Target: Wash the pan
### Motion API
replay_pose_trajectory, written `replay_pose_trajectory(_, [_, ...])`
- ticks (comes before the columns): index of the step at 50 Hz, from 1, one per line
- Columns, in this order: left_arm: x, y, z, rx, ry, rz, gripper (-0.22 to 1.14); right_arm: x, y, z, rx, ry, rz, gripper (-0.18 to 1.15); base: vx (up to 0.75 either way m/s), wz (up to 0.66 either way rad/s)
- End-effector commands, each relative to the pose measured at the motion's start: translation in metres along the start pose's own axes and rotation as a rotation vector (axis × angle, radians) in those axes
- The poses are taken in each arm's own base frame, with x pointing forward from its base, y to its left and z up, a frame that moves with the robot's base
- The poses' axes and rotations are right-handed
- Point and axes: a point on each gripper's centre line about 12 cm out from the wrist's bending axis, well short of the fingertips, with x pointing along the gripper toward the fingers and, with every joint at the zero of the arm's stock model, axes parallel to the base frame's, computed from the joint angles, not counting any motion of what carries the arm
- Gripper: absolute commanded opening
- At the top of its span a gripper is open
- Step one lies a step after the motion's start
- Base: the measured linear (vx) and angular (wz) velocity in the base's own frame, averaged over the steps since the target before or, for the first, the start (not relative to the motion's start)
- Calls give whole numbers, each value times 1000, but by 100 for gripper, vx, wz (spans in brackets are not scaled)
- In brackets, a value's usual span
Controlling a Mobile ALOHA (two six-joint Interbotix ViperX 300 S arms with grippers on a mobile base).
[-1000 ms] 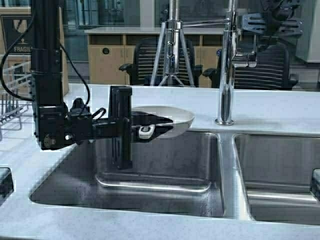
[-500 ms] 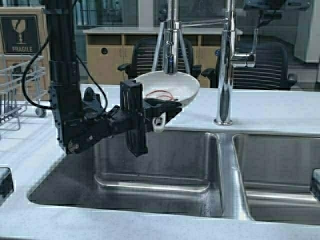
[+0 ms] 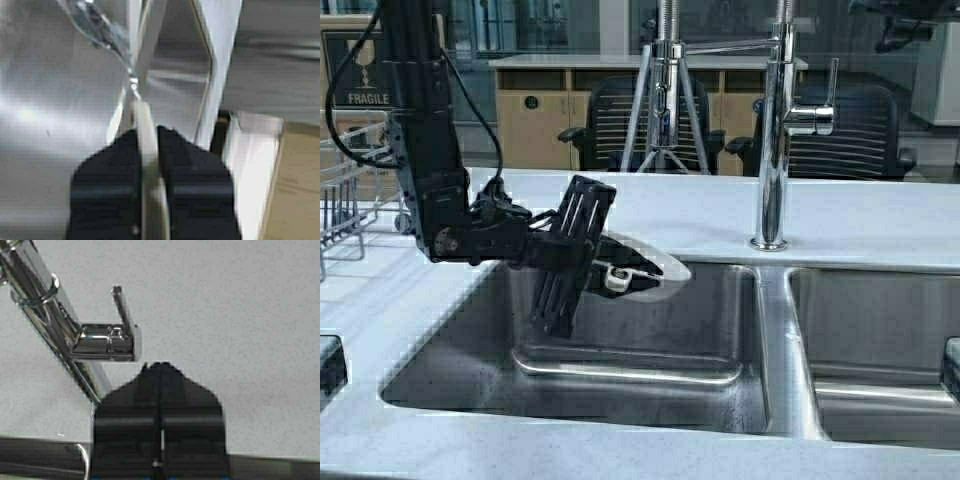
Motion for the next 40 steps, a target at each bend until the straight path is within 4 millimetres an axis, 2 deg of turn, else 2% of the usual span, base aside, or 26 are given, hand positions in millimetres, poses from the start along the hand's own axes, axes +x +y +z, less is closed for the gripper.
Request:
replay_pose_trajectory(1, [10, -15, -8, -1, 90, -152, 2, -10, 1, 15, 17, -55, 5, 5, 0, 0])
replay_pose_trajectory(8, [17, -8, -5, -20, 89, -334, 2, -13, 1, 16, 20, -61, 5, 5, 0, 0])
replay_pose_trajectory(13, [20, 11, -3, -42, 53, -288, 2, -13, 1, 13, 18, -55, 5, 5, 0, 0])
replay_pose_trajectory(17, [16, 26, 0, -54, 10, -187, 2, -13, 1, 12, 20, -54, 4, 5, 0, 0])
replay_pose_trajectory(22, [11, 34, 5, -28, -24, -44, 2, -13, 1, 13, 18, -60, 5, 5, 0, 0])
replay_pose_trajectory(30, [7, 26, 19, 117, -36, 170, 2, -13, 1, 13, 20, -61, 5, 5, 0, 0])
replay_pose_trajectory(35, [2, 20, 34, 255, -22, 399, 2, -13, 1, 12, 20, -58, 5, 5, 0, 0])
replay_pose_trajectory(40, [-6, 10, 53, 490, 23, 680, 2, -13, 1, 12, 18, -61, 5, 5, 0, 0])
